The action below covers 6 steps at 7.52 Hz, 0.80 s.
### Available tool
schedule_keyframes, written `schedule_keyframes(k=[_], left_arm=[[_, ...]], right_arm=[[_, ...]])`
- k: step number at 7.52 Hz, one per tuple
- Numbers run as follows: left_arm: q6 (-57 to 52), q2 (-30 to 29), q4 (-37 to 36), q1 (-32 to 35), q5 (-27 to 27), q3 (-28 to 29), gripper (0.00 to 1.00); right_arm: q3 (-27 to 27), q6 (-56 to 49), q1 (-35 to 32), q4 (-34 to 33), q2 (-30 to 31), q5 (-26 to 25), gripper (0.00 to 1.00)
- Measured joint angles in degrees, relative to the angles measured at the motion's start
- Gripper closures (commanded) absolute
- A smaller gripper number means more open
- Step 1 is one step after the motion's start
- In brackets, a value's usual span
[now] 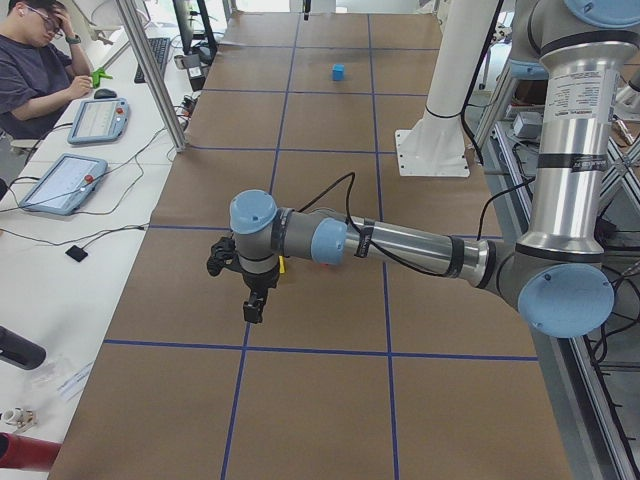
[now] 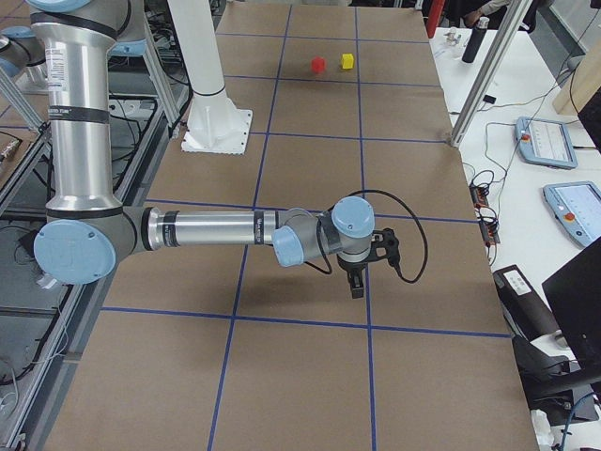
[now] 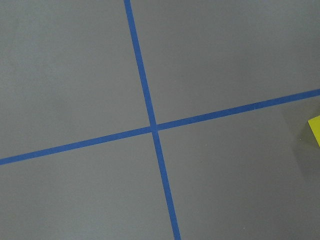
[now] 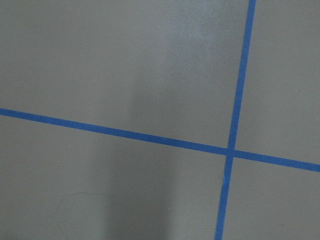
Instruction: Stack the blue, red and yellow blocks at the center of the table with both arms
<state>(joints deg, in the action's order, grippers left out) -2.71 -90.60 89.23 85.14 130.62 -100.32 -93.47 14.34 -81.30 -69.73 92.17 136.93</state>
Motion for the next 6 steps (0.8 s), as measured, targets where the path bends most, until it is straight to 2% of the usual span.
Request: schedule_keyframes(k=[2, 4, 6], left_arm=[[0.2, 1.5, 0.0, 0.0, 0.1, -2.3, 0.0], [0.3, 1.8, -0.1, 0.0, 0.1, -2.7, 0.0], [0.6, 1.8, -0.1, 0.0, 0.1, -2.8, 0.0]], right_arm=[[-3.3, 13.3, 7.8, 6.4, 2.8, -1.3, 0.0], [-7.6, 22.7, 14.7, 7.3, 4.2, -1.9, 0.0], [-11.7, 32.5, 23.3, 7.3, 4.7, -5.9, 0.0]])
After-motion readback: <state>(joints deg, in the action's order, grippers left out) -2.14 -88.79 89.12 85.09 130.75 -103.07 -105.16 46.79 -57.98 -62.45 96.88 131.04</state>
